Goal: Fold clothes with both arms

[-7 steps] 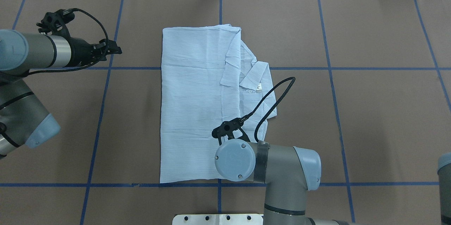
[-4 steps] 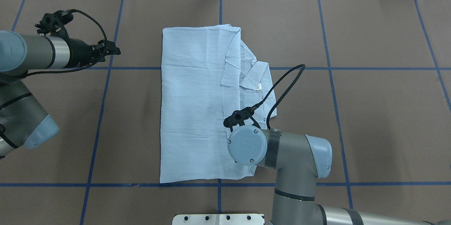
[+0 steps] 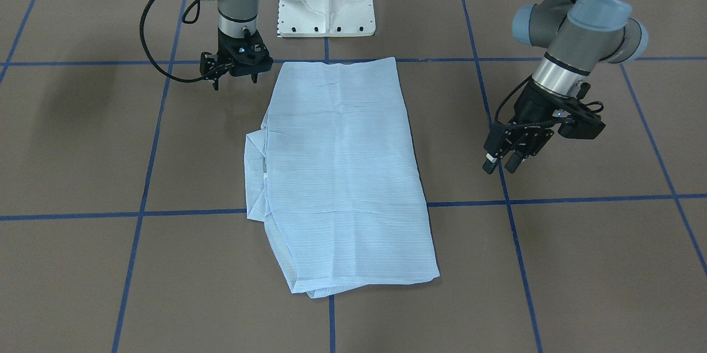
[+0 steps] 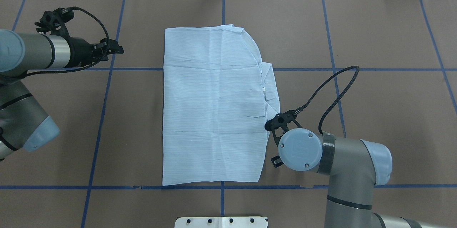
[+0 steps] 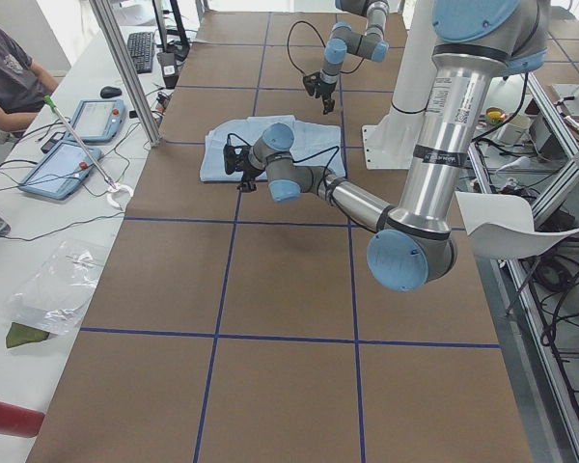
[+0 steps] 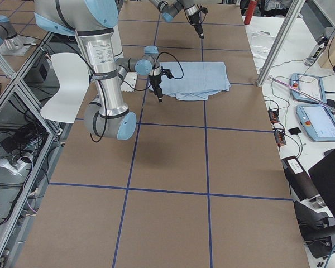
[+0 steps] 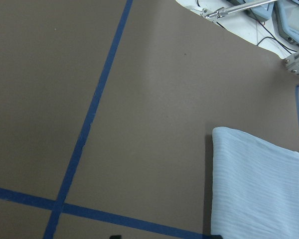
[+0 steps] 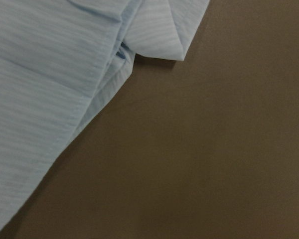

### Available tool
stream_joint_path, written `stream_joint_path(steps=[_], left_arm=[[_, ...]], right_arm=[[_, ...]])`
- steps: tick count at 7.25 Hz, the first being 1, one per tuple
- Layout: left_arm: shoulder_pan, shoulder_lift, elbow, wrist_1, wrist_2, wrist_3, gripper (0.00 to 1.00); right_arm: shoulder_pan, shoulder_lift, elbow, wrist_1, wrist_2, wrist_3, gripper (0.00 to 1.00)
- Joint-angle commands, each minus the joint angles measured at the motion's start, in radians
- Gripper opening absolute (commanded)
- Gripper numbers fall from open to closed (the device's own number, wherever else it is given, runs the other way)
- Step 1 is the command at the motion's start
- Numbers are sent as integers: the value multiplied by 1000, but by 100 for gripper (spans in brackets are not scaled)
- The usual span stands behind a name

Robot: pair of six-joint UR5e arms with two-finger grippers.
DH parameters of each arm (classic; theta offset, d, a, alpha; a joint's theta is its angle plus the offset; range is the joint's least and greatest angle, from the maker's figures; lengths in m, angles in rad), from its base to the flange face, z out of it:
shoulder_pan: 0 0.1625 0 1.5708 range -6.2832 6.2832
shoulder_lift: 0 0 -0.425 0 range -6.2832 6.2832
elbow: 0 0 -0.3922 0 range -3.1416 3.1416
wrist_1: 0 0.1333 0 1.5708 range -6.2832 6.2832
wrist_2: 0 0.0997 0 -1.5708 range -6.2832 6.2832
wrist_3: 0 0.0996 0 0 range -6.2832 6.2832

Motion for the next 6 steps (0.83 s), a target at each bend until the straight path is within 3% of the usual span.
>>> stream_joint_path(steps=[1,3,5,6], left_arm=[[0,0,-6,0,1,-1,67],[0,1,-9,0,-1,-6,67],[-2,1,-9,0,-1,-4,67],[-2,3,-12,2,-1,-6,67]], right_arm=[[11,5,5,4,10,23,100],[-16,65,-11,38,9,483,100],[-60,44,-16,260,-8,969,100],[-79,54,-19,264,-37,1215,99]])
